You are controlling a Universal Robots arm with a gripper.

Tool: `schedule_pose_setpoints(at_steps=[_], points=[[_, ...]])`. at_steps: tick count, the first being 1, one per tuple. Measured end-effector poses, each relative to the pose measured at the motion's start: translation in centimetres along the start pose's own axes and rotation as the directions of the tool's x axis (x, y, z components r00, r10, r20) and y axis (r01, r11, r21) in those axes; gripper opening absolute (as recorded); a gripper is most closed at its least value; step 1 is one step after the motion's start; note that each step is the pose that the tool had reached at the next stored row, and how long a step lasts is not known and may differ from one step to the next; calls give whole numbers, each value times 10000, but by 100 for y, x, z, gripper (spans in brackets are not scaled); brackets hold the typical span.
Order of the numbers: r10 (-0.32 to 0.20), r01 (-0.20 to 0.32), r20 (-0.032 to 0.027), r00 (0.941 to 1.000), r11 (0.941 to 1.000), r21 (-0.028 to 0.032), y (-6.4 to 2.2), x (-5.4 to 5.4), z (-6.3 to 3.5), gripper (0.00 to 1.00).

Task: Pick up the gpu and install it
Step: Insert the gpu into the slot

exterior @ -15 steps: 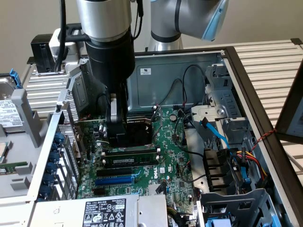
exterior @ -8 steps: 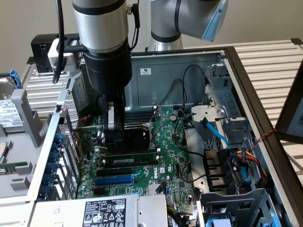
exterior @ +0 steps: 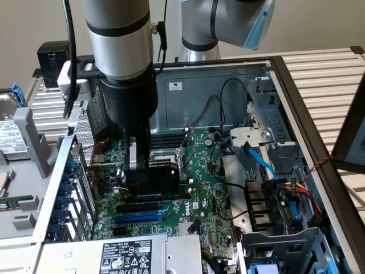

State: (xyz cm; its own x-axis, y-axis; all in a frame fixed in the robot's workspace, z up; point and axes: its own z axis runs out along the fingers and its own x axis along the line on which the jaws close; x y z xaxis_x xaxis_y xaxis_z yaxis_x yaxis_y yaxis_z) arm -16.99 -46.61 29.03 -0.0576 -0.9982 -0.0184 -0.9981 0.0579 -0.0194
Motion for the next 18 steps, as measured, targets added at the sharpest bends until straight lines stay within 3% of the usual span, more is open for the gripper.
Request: schedule_pose_setpoints(at_steps=[7, 18], points=[[1, -1, -24, 10000, 10000, 0, 47, -18, 121, 27], [1, -1, -28, 10000, 10000, 0, 49, 15, 202, 27]])
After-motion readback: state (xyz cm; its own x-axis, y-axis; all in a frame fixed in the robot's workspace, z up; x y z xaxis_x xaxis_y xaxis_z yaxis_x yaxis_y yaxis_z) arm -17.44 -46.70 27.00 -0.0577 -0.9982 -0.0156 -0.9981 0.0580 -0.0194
